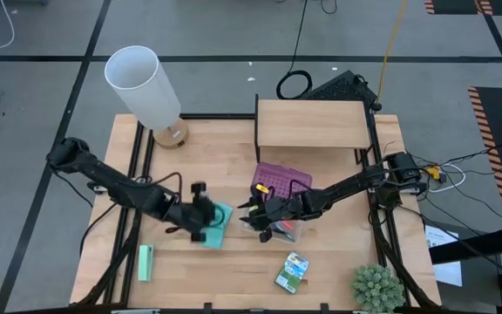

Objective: Pack school essentials
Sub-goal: Put the blue sticky notes into the purple supply box

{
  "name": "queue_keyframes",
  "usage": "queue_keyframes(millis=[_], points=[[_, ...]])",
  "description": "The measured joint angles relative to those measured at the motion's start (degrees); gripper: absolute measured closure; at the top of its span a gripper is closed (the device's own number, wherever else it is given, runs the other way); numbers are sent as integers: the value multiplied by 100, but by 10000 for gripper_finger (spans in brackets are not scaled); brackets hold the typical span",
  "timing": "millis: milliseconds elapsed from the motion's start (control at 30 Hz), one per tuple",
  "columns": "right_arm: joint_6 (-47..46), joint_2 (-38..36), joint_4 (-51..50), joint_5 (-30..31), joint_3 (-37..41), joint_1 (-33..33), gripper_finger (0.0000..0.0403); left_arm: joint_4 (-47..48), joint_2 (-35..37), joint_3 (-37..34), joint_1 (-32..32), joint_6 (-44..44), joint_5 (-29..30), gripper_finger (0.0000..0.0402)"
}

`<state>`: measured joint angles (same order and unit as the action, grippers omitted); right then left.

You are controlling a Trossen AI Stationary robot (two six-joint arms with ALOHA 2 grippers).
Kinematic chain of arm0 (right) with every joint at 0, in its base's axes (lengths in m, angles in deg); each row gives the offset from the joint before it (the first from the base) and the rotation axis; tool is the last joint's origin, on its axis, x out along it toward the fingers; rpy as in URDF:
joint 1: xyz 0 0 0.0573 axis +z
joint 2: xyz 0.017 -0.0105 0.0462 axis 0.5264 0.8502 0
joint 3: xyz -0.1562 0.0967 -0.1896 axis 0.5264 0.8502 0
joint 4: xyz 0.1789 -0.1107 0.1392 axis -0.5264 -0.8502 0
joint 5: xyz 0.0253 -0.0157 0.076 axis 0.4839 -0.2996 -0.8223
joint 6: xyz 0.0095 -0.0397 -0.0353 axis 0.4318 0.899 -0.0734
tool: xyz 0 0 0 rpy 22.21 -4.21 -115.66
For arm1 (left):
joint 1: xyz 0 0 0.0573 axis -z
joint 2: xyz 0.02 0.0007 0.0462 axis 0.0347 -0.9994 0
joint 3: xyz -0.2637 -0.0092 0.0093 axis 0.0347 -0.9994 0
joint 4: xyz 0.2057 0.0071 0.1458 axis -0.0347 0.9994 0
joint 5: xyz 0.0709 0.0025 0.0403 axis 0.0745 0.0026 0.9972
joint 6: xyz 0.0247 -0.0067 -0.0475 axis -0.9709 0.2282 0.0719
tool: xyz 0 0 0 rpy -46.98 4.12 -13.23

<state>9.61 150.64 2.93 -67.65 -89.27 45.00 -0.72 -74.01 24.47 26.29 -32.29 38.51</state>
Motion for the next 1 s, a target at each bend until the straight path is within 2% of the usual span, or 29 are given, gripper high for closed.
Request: queue_keyframes(millis=[67, 233, 367, 433, 567, 733, 1000], points=[[-2, 0, -50, 0, 1, 0, 234, 147, 20, 38, -254, -111, 382, 245], [51, 0, -263, 204, 2, 0, 234, 144, -62, 49, -1151, -706, -615, 245], [130, 0, -448, 450, 2, 0, 234, 205, -283, 40, -1551, -1247, -674, 245], [136, 0, -495, 470, 2, 0, 234, 17, -427, 51, -1588, -1457, -898, 245], [136, 0, -499, 470, 2, 2, 234, -155, -798, 48, -1502, -1494, -1292, 245], [136, 0, -638, 470, 2, 2, 234, -110, -1107, 44, -1061, -1190, -1718, 245], [97, 0, -702, 470, 2, 0, 234, -174, -1040, 51, -45, 78, -1721, 245]])
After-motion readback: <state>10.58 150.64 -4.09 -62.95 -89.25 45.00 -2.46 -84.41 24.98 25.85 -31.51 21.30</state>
